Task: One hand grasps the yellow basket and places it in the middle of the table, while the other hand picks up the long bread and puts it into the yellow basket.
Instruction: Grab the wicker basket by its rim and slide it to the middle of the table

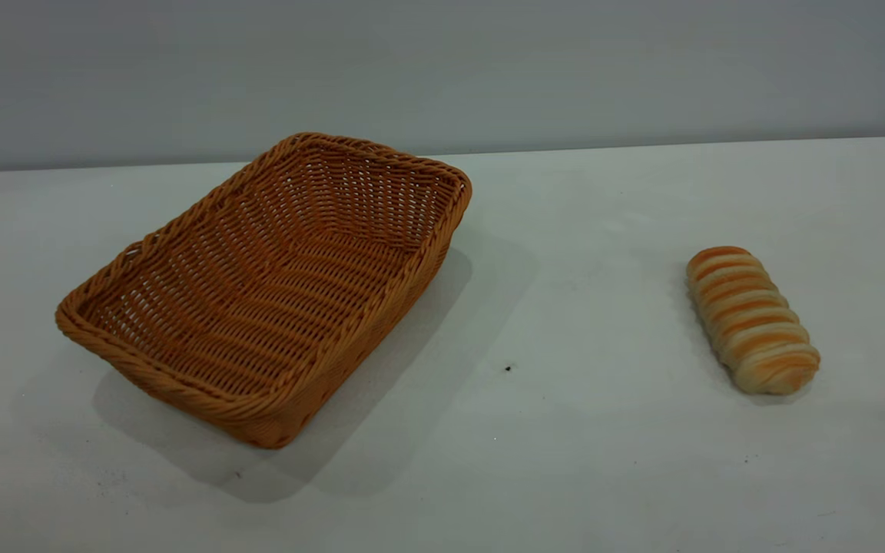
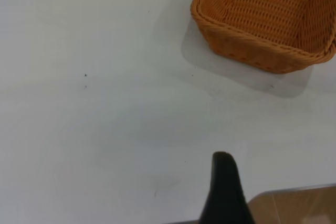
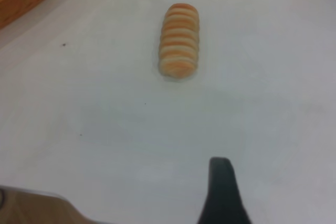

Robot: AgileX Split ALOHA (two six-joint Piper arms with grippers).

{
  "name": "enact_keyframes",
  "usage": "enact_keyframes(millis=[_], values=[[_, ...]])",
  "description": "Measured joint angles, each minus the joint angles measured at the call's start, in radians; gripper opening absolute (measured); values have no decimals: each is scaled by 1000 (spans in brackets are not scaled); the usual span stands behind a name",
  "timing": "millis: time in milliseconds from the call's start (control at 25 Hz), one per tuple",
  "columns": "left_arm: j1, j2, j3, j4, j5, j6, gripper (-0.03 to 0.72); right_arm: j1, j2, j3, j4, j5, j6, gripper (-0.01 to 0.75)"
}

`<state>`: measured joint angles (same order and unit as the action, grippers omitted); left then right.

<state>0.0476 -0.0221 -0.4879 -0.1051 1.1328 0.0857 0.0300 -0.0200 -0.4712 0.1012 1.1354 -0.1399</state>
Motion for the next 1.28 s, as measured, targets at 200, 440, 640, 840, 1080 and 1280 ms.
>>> enact_keyframes(millis=[200,440,640,840,1080,1280], values=[[0,0,0,0,0,0,584,0,0,0,0,0,0,579],[0,0,0,0,0,0,584,0,0,0,0,0,0,579],[0,0,0,0,0,-1,584,0,0,0,0,0,0,579],[0,0,0,0,0,-1,584,0,0,0,0,0,2,579],[0,112,-35,23,-38,-37,584,0,54,-32,29,-101,42,579],[0,426,-122,18,-122,-53,584,0,322,-40,105,-296,-24,579]])
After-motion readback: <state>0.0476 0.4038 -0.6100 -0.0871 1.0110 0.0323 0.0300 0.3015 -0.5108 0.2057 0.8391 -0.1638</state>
